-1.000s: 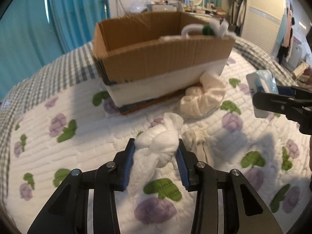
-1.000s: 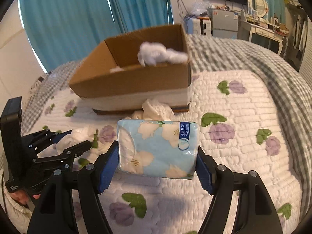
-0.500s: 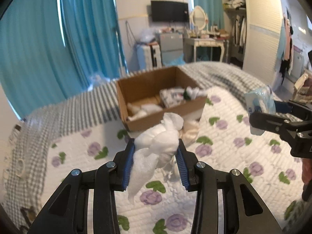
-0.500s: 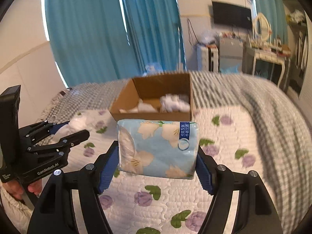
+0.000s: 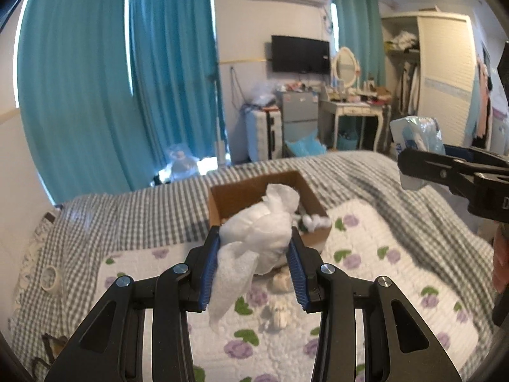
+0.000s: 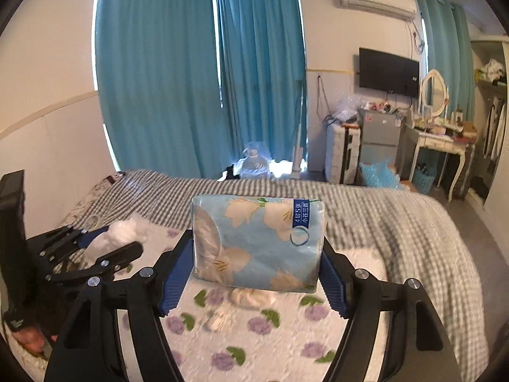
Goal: Organize soft objects
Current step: 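Carry the tissue pack and cloth over the box and open both tools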
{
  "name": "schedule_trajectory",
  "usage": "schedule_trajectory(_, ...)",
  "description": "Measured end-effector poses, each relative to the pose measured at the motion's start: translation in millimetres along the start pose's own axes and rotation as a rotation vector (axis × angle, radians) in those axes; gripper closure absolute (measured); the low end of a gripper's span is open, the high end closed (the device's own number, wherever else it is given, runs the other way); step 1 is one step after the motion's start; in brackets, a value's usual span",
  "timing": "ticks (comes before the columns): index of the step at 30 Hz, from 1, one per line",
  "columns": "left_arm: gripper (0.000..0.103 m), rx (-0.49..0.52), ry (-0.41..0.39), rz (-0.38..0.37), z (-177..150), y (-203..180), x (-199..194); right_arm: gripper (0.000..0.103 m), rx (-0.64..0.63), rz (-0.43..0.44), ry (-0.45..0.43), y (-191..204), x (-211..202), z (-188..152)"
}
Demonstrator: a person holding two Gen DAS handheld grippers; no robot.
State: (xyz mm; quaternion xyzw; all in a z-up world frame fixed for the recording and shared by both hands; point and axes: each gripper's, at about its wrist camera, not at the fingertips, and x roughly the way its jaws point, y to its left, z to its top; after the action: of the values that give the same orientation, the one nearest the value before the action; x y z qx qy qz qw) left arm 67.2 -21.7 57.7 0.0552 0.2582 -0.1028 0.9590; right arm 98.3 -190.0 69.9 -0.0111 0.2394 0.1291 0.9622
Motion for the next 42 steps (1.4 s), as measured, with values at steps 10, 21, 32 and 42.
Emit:
schedule_trajectory(10, 0.064, -0.041, -0.028, -0.004, 54.9, 13.8, 61.7, 0.031, -0.007, -0.023, 0.008, -27.0, 77.1, 63.7)
schedule_trajectory(21, 0.063, -0.077, 0.088, -0.02, 36.7, 24.9, 202.2, 0.031, -0.008, -0.014, 0.156, -48.0, 223.8, 39.9)
schedule_trajectory(32, 0.048, -0.114, 0.179, 0.04, -0.8, 27.0, 252.2, 0.015, 0.062, 0.023, 0.225, -73.9, 286.8, 6.7)
schedule_trajectory(42, 0.046, -0.118, 0.123, 0.069, 33.0, 22.0, 201.7, 0.01, 0.046, -0.015, 0.144, -71.5, 223.3, 32.8)
